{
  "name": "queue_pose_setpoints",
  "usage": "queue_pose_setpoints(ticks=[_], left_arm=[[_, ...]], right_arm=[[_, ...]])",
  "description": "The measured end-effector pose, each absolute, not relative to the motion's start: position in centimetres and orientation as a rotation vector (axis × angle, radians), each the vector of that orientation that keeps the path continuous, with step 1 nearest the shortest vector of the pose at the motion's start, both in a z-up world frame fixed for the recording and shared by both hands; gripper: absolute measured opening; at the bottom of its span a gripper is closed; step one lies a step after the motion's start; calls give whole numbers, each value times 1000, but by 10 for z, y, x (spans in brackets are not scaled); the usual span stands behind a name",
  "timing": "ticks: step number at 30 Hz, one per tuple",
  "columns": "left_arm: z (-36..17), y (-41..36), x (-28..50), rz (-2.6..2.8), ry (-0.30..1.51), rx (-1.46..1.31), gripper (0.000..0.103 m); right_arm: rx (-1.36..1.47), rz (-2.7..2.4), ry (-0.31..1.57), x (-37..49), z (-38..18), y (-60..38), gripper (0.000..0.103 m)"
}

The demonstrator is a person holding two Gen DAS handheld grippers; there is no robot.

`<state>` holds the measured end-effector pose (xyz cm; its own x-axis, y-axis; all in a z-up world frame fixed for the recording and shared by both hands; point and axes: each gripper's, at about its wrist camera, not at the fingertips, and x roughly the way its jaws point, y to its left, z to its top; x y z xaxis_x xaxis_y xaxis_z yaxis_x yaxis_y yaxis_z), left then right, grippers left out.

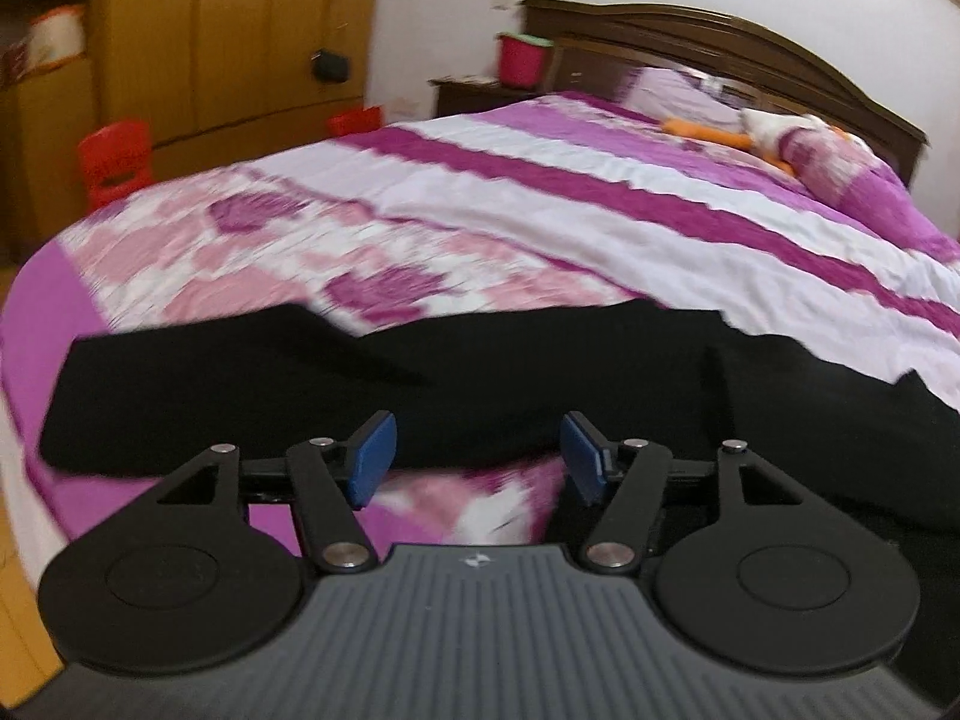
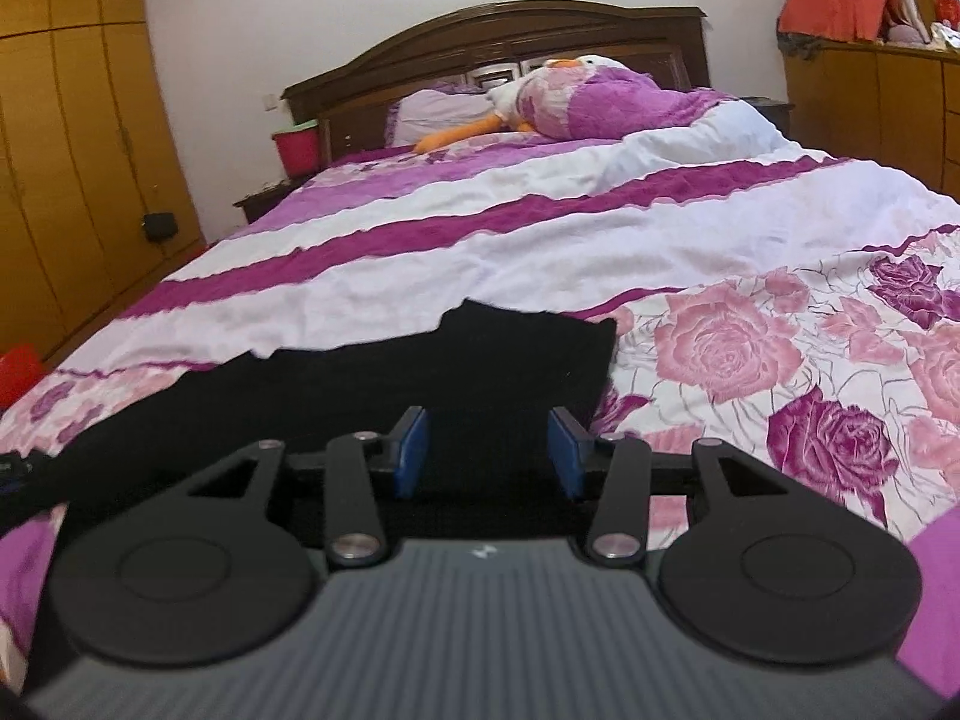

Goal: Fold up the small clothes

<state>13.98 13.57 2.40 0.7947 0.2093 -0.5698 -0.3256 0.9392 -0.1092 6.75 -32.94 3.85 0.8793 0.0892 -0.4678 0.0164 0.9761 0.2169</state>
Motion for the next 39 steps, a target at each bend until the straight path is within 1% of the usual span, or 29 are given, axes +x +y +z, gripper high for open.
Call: queue_pose_setpoints(ticks=[8,13,15,20,26,33,34,35,36,37,38,39], left_arm=[[-1,191,115,399,624,-394,67],[-10,227,104,472,577,-604,69],[-14,238,103,493,558,-677,69],[-23,257,105,510,522,-792,70],[-25,268,113,533,512,-879,71],[-25,279,134,588,492,-874,72],[-24,280,137,596,484,-865,68],[-23,281,139,594,473,-842,52],[-21,280,142,586,465,-800,40],[-20,279,144,574,463,-764,23],[-19,279,145,553,459,-744,14],[-17,279,144,529,450,-735,12]], right_arm=[[190,48,528,40,27,-312,47],[155,25,553,29,13,-305,49],[145,13,569,27,6,-303,54],[136,-11,609,25,-8,-302,54],[137,-23,637,23,-19,-301,54],[143,-27,629,21,-20,-300,54],[145,-27,629,21,-19,-301,54],[148,-27,628,21,-19,-301,54],[151,-27,626,21,-19,-301,54],[153,-27,625,21,-19,-301,54],[155,-26,624,20,-19,-302,54],[157,-24,623,20,-19,-302,54]])
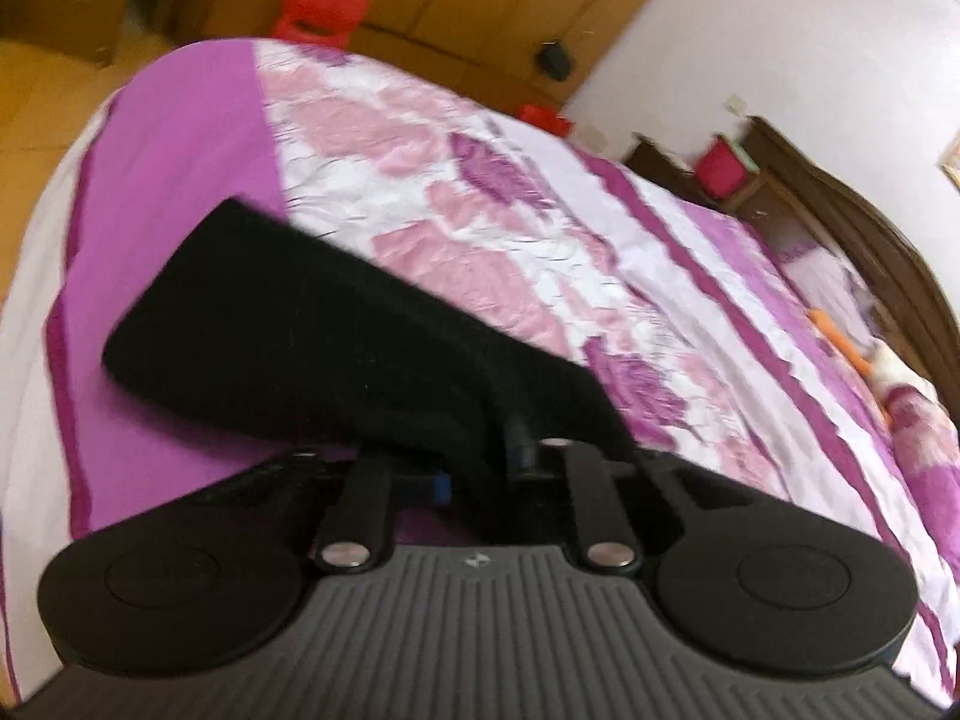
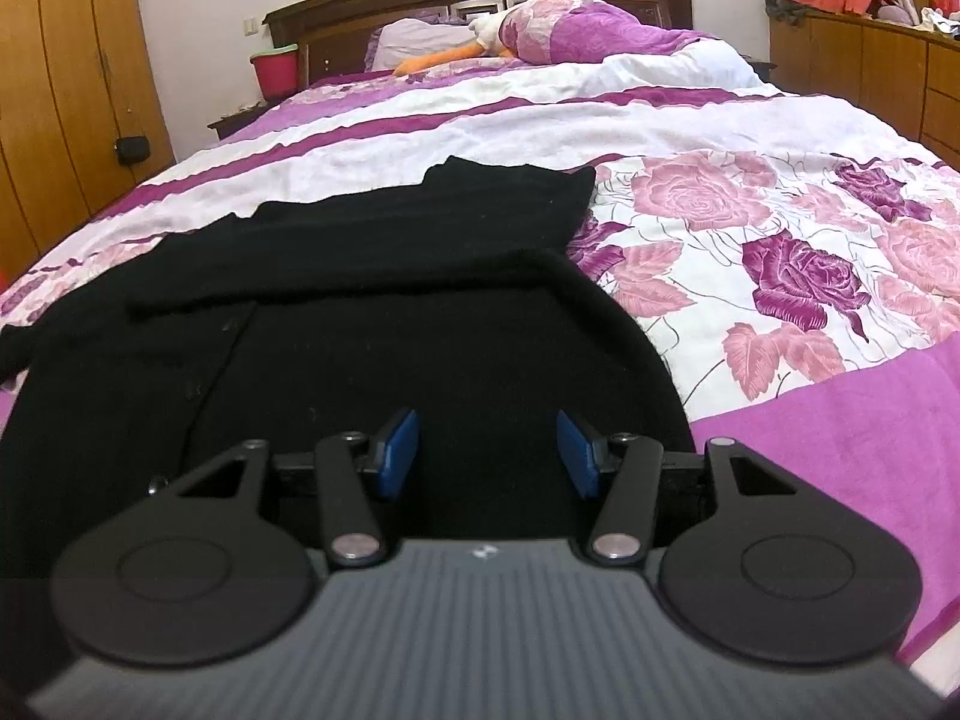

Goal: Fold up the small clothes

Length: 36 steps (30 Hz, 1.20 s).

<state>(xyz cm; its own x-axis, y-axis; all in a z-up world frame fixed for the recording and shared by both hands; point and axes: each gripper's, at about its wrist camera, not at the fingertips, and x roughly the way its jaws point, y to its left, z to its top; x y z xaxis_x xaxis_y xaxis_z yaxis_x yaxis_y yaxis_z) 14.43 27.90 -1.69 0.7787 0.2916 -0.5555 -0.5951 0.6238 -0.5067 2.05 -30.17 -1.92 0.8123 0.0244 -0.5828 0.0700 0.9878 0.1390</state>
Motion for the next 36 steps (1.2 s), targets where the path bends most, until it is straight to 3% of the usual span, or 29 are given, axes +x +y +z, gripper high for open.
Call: queue_pose_setpoints(ticks=[14,27,36], left_arm=[[62,236,144,259,286,-521,10],[83,189,142,129,298,-443,10],[112,112,164,-42,268,-355,10]], right_arm=[[232,13,595,20,-14,-309,54],[230,9,566,12,-7,-313,54],[230,8,576,13,-10,-310,54]])
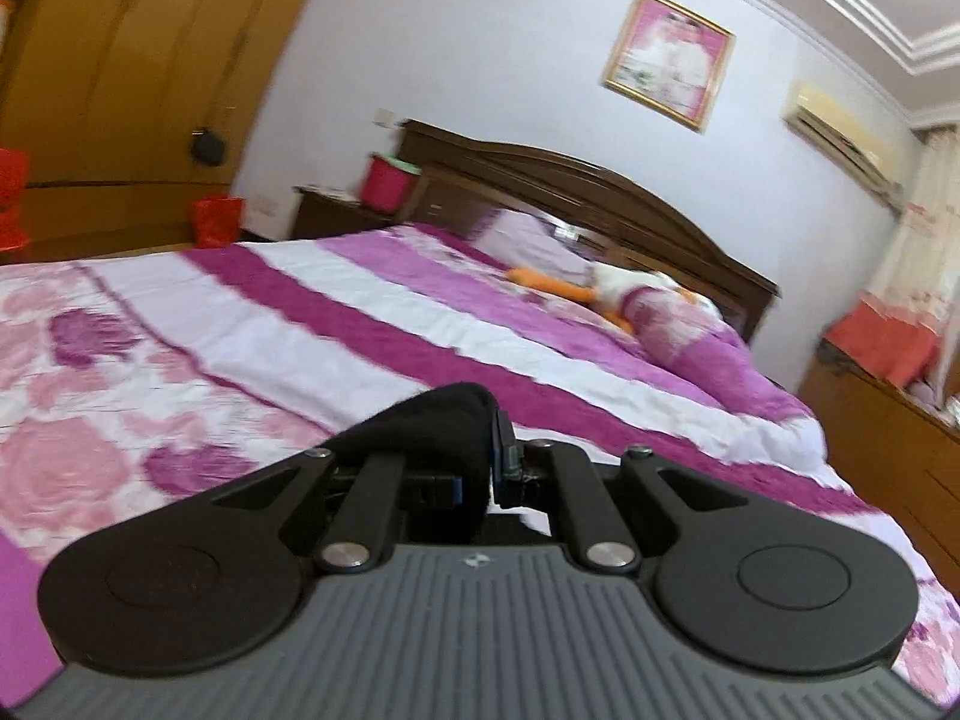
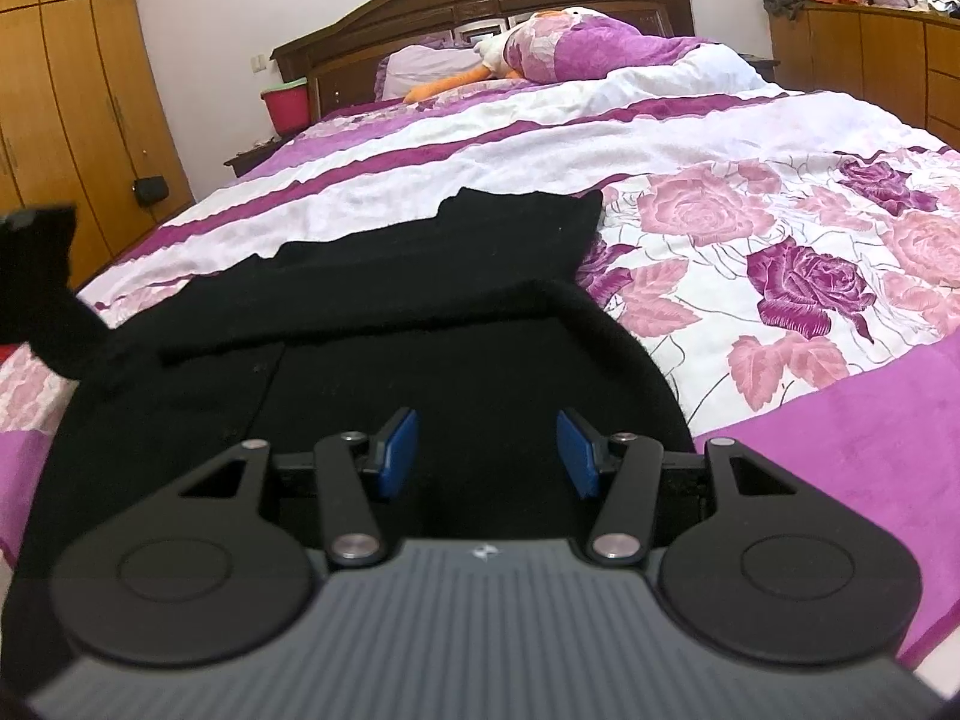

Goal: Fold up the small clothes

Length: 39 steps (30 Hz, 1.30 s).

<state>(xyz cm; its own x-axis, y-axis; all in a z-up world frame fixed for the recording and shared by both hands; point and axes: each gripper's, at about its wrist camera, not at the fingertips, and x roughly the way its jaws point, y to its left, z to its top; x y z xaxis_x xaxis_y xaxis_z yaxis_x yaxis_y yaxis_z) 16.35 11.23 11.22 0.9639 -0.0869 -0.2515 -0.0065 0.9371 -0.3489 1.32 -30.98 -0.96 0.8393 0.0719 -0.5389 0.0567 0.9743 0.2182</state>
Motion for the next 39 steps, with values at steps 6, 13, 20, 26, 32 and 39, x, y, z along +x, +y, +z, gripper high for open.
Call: queue_pose_setpoints(ticks=[6,13,20,26,32,39], left_arm=[[96,47,190,-149,338,-324,10],[36,-5,216,-223,479,-290,10],[-17,-30,228,-209,640,-211,19],[-13,-24,204,-182,640,-133,52],[8,0,170,-120,656,-77,56],[13,45,140,7,692,-68,57]], right_arm=[[221,-5,581,13,-14,-312,54],[245,-10,597,14,-23,-321,53],[253,1,597,14,-28,-324,53],[254,1,598,14,-28,-324,53],[236,-1,599,14,-24,-319,54],[208,41,579,16,-8,-305,54]])
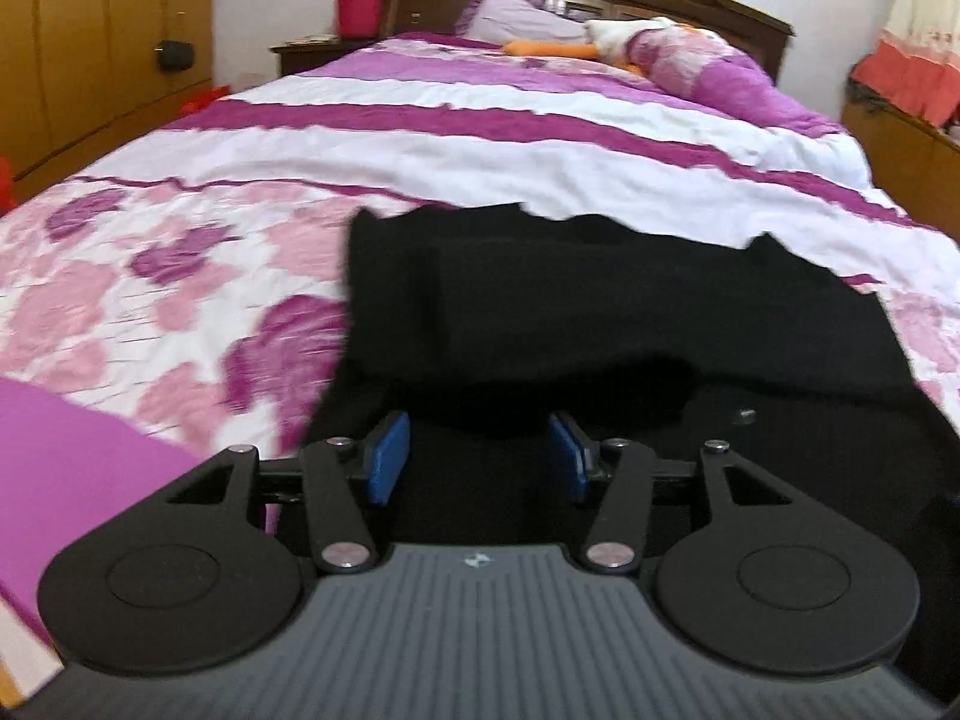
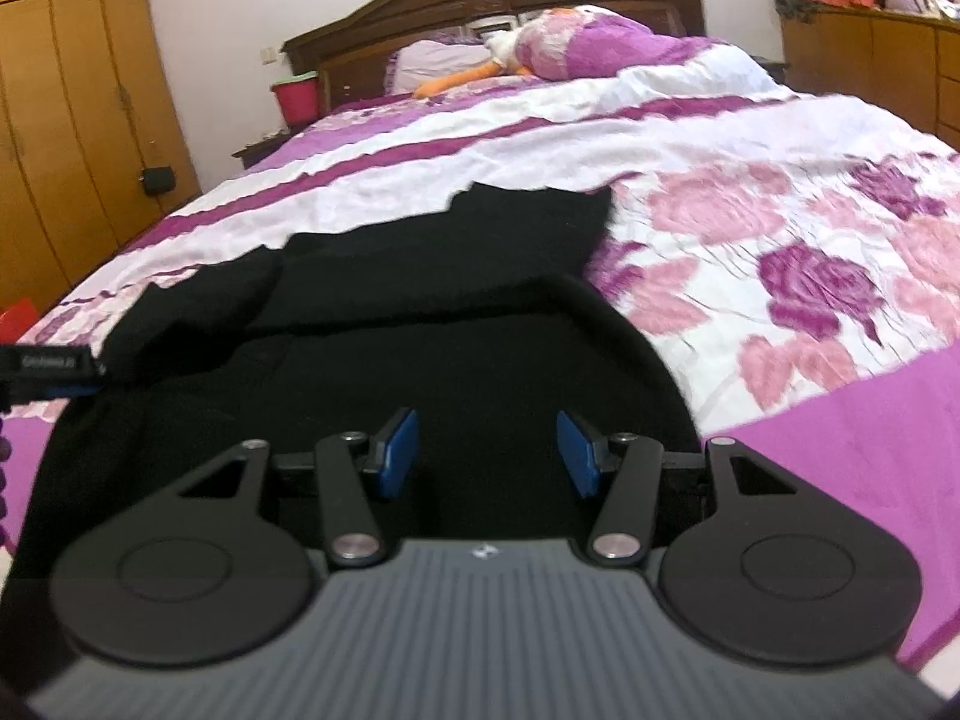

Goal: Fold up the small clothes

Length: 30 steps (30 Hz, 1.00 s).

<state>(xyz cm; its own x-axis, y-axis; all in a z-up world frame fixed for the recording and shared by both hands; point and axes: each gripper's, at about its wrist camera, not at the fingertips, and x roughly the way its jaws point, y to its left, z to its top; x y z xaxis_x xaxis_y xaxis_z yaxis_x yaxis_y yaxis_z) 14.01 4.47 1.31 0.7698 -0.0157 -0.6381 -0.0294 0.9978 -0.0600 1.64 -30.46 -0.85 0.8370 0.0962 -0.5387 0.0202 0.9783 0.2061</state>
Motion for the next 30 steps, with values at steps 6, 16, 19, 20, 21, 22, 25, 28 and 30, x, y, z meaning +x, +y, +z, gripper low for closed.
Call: queue_pose_setpoints(ticks=[6,16,19,20,21,22,25,28,30], left_arm=[[10,79,129,107,696,-57,58],[-8,101,128,145,719,-121,59],[-14,101,129,137,718,-110,63],[-15,100,129,134,716,-106,64],[-16,100,129,133,714,-106,65],[-17,100,130,131,713,-108,65],[-19,101,129,128,707,-118,66],[-21,104,128,119,699,-127,66],[-21,105,127,115,696,-129,67]], right_arm=[[161,130,580,34,7,-272,54],[97,316,601,81,31,-195,54],[46,387,610,95,35,-164,54],[29,410,608,99,36,-154,54],[15,426,608,102,37,-145,54],[1,447,608,105,37,-136,54],[-44,503,622,115,35,-111,54],[-79,531,637,125,30,-91,54],[-100,528,646,133,25,-80,54]])
